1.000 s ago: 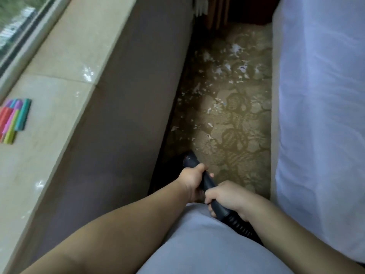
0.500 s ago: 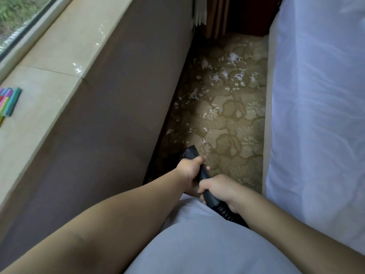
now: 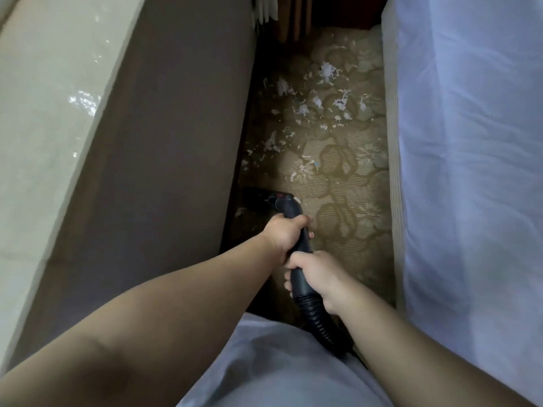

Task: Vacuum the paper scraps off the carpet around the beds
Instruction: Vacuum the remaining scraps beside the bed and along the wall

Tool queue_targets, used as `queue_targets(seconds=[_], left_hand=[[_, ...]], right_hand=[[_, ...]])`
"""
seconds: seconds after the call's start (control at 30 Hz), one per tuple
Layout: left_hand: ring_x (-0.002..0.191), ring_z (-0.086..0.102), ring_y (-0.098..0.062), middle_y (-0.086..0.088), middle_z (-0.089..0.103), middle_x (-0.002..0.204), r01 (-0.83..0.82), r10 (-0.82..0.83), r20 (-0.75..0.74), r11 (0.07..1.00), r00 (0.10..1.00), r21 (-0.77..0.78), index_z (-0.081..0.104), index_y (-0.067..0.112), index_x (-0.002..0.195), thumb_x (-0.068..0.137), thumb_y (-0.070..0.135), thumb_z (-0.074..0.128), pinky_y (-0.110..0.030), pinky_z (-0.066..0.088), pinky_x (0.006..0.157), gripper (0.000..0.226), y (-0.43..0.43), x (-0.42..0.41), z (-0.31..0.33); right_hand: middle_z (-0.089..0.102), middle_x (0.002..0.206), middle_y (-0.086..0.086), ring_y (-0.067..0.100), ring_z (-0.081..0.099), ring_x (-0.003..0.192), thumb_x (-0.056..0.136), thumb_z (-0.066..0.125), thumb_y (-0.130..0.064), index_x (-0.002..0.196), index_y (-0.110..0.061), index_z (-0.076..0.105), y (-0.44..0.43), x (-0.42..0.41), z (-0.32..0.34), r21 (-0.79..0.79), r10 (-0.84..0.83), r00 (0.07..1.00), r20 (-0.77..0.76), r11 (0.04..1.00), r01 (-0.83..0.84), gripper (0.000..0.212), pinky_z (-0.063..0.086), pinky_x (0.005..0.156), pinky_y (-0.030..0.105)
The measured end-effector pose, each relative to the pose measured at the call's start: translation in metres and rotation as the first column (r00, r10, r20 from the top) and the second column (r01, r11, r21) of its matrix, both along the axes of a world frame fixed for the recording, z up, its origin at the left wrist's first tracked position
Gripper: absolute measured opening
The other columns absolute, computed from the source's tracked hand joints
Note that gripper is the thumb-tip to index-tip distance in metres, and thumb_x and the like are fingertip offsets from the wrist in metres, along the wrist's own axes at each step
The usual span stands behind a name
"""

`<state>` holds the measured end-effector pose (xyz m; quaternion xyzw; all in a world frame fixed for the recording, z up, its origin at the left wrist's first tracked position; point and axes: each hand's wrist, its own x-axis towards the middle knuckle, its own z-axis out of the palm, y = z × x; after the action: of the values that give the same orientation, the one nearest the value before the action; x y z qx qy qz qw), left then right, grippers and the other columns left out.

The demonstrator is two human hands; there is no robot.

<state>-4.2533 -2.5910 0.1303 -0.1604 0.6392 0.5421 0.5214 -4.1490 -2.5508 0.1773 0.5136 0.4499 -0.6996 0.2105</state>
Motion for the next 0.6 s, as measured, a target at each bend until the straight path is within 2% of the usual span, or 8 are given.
queue_targets(seconds=[0.13,0.23,0.5,0.6], left_hand=[[0.055,0.059,-0.020,-0.008,0.064,0.071,0.086,-0.086,-0.007,0.996,0.996,-0.007,0.060,0.005,0.103,0.094,0.022,0.068,-0.028,0.051,0.052,0.020,0.020,-0.079,-0.009],[0.054,0.059,-0.018,-0.007,0.065,0.069,0.130,-0.130,-0.023,0.991,0.991,-0.003,0.060,0.004,0.104,0.094,0.026,0.069,-0.028,0.051,0.053,0.025,0.038,-0.130,-0.015],[0.056,0.058,-0.018,-0.006,0.064,0.070,0.089,-0.089,-0.025,0.996,0.996,0.016,0.061,0.008,0.097,0.097,0.029,0.066,-0.029,0.050,0.059,0.021,0.094,-0.227,-0.033],[0.060,0.059,-0.018,-0.006,0.064,0.074,0.106,-0.105,-0.039,0.994,0.994,0.014,0.058,0.010,0.101,0.098,0.031,0.065,-0.030,0.051,0.062,0.022,0.110,-0.249,-0.036]], right_hand=[[0.063,0.067,0.010,0.024,0.061,0.056,0.089,0.062,-0.003,0.085,-0.003,0.063,0.010,-0.075,-0.014,-0.006,-0.092,0.996,0.000,0.996,0.092,0.005,0.049,0.057,0.033],[0.065,0.067,0.010,0.025,0.063,0.059,0.089,0.062,-0.003,0.083,-0.003,0.064,0.023,-0.126,-0.021,0.025,-0.126,0.992,-0.005,0.992,0.126,0.007,0.050,0.058,0.032],[0.068,0.067,0.010,0.028,0.069,0.062,0.084,0.064,-0.004,0.088,-0.002,0.067,0.068,-0.225,-0.038,0.160,-0.100,0.995,-0.018,0.982,0.102,0.005,0.053,0.062,0.035],[0.072,0.069,0.009,0.028,0.073,0.065,0.082,0.067,-0.007,0.088,-0.003,0.069,0.082,-0.245,-0.049,0.181,-0.101,0.995,-0.021,0.978,0.104,0.008,0.058,0.064,0.037]])
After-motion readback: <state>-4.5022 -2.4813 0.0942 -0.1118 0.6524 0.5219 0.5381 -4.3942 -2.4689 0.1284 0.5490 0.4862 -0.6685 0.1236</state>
